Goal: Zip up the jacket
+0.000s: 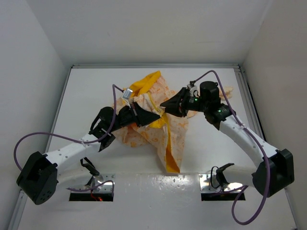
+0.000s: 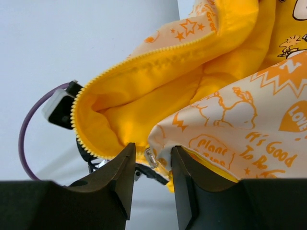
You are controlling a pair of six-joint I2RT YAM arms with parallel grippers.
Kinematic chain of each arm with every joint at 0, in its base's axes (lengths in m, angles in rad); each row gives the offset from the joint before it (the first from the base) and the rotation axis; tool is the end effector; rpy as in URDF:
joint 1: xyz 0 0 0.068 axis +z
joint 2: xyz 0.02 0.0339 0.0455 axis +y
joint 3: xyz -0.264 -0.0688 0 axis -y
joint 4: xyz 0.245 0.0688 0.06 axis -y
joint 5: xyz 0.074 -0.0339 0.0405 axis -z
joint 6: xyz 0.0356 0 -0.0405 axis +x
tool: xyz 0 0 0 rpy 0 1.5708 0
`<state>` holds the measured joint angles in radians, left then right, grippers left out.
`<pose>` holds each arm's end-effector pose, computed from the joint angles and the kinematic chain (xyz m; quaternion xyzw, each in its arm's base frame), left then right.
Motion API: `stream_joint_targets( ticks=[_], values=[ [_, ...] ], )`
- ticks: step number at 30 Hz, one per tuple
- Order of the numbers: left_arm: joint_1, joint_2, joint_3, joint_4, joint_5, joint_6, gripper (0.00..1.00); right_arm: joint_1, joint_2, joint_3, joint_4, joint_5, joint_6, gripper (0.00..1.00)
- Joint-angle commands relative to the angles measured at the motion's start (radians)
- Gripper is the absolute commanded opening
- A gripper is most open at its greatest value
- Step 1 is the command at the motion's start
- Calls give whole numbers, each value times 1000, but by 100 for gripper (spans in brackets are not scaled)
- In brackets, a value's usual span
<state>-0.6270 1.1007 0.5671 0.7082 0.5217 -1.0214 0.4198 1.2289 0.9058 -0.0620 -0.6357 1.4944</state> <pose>0.1881 -0.1582 0.2941 0.0721 0.6477 -0.6559 0.3810 0.2452 0.1326 0.3028 0.2532 0.7662 0.5832 0.0938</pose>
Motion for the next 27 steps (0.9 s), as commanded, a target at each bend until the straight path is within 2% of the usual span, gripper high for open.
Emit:
stream_joint_targets(
  ticks=[1,6,17,22,27],
  values=[
    [-2,-15,-25,76,3,18,0,-4,-2,62,24,10,32,35],
    [-2,-15,-35,36,-23,18,0,-7,-9,68,44,-5,20,26],
    [-2,7,17,45,-23,-31,0,17,-26,-45,86,-7,-5,26],
    [-22,16,17,45,-23,-31,0,19,-8,-36,119,-2,-16,26],
    [-22,16,17,45,-23,-40,0,19,0,-30,125,-2,-28,16]
  ],
)
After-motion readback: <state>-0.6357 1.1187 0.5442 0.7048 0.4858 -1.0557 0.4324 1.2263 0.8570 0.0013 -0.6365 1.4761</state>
